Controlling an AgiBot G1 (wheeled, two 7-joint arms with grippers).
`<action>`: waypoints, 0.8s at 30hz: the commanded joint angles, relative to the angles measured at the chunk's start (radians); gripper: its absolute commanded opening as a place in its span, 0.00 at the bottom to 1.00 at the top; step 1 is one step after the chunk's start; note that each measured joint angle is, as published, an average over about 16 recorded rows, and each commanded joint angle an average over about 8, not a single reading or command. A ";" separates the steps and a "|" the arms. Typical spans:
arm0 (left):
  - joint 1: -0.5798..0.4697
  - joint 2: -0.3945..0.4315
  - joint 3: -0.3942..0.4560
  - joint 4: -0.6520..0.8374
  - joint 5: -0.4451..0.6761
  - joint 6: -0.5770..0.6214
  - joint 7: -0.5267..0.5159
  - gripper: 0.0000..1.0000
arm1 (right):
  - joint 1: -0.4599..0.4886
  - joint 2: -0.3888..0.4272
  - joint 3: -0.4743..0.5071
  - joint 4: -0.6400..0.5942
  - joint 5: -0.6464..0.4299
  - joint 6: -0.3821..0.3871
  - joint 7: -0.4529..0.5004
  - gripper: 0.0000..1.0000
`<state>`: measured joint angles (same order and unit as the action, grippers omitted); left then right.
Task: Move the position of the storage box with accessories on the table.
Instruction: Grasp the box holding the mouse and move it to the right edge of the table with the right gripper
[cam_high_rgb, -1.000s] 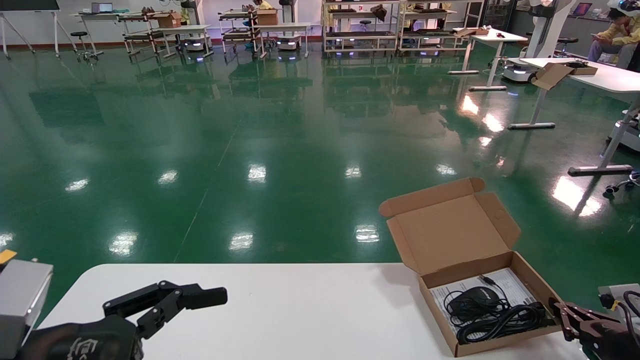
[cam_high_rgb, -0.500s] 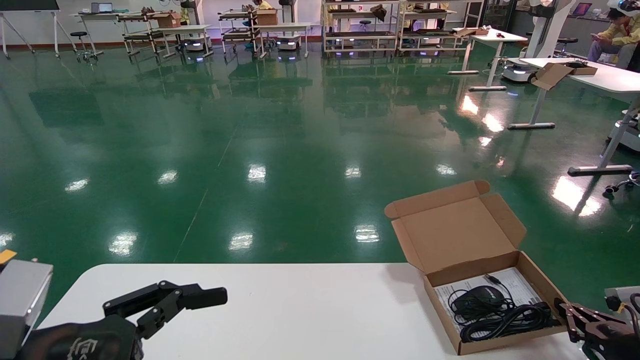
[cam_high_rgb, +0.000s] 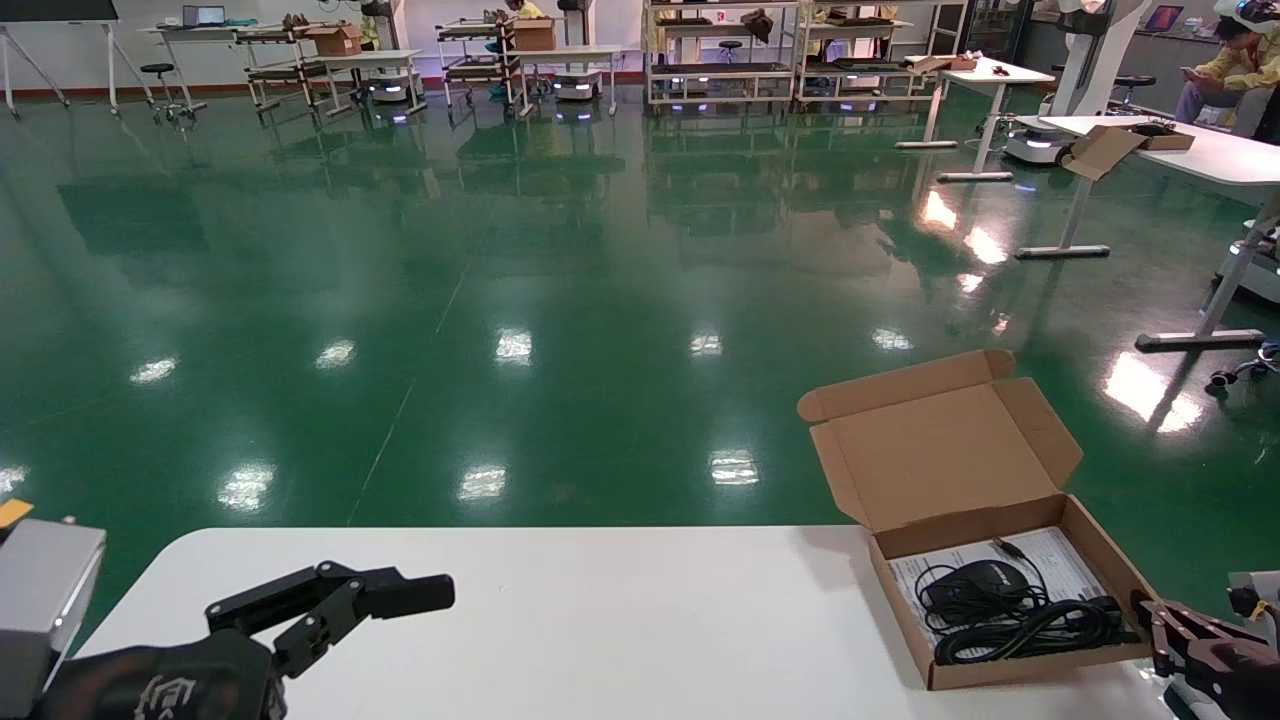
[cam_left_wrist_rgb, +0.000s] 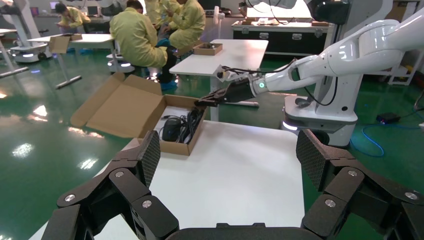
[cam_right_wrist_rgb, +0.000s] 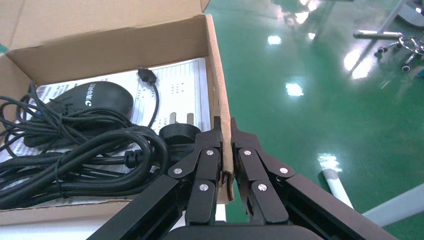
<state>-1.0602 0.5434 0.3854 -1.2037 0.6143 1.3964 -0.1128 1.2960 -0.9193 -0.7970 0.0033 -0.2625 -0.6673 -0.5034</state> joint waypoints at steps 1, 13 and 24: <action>0.000 0.000 0.000 0.000 0.000 0.000 0.000 1.00 | 0.000 -0.002 0.003 -0.001 0.004 0.007 -0.005 0.00; 0.000 0.000 0.000 0.000 0.000 0.000 0.000 1.00 | 0.026 0.032 -0.015 -0.019 -0.022 0.029 0.028 0.94; 0.000 0.000 0.000 0.000 0.000 0.000 0.000 1.00 | 0.012 0.020 -0.018 -0.012 -0.027 0.037 0.046 0.94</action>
<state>-1.0602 0.5434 0.3854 -1.2037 0.6143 1.3964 -0.1128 1.3078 -0.8961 -0.8143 -0.0086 -0.2878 -0.6336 -0.4607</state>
